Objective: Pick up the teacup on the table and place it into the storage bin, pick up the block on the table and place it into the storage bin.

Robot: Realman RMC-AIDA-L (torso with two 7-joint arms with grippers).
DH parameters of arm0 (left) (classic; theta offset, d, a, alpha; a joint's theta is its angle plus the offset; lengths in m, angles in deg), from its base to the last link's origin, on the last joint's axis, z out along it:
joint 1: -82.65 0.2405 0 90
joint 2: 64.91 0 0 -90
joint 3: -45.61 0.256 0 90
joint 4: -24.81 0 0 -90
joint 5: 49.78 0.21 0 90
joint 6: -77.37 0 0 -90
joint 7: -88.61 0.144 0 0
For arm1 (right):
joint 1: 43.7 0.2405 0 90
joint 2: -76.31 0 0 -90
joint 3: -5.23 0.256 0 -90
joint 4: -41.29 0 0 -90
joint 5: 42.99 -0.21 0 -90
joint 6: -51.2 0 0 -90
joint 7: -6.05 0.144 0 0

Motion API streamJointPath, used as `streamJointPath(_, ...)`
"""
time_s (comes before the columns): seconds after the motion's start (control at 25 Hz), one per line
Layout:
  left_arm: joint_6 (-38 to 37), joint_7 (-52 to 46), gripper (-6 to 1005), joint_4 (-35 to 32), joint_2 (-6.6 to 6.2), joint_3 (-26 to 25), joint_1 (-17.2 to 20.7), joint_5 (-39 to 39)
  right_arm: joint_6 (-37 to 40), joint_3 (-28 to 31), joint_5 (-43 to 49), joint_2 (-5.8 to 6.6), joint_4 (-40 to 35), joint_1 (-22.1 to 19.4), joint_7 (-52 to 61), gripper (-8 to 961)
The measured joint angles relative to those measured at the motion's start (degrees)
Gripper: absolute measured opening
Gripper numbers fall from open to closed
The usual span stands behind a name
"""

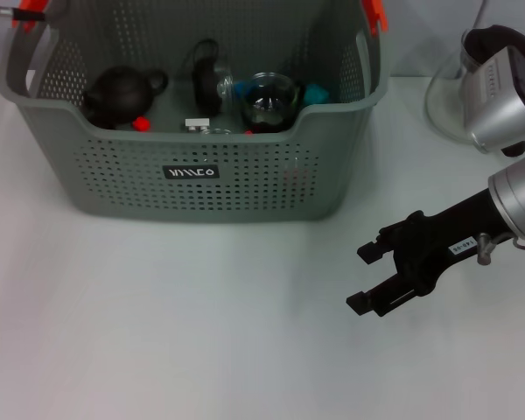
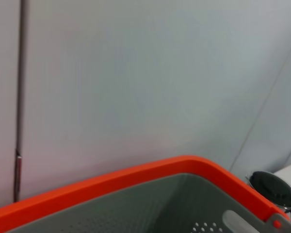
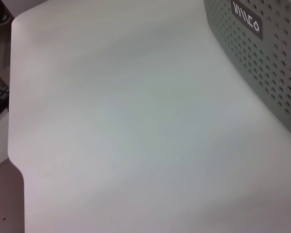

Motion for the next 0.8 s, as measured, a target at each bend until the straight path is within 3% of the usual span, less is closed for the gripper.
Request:
streamJointPath(0.24,-5.3,2.0,801,-8.4,1.29,-0.3,3.6,-5.2,-0.2,0.4,0.0,-0.29,0.0,0.1,-0.2,925)
streamJointPath(0.32,-10.5,5.9,880,-12.3,2.04,-0.9,6.3,-12.5,-0.3,0.7,-0.1,-0.35,0.0,0.1,-0.3,925)
streamJointPath(0.44,-18.3,11.9,903,-14.3,2.77,-1.6,9.7,-22.9,-0.5,1.0,-0.9,-0.47,0.0,0.1,-0.9,925)
streamJointPath(0.64,-32.0,23.7,940,-9.0,3.49,-5.0,14.6,-37.6,-1.5,1.1,-3.5,-0.45,0.2,-0.3,-2.9,925)
streamJointPath(0.8,-35.5,32.0,963,-1.9,4.14,-7.9,18.2,-40.1,-2.2,3.2,-5.3,-0.52,0.5,-0.9,-5.4,925)
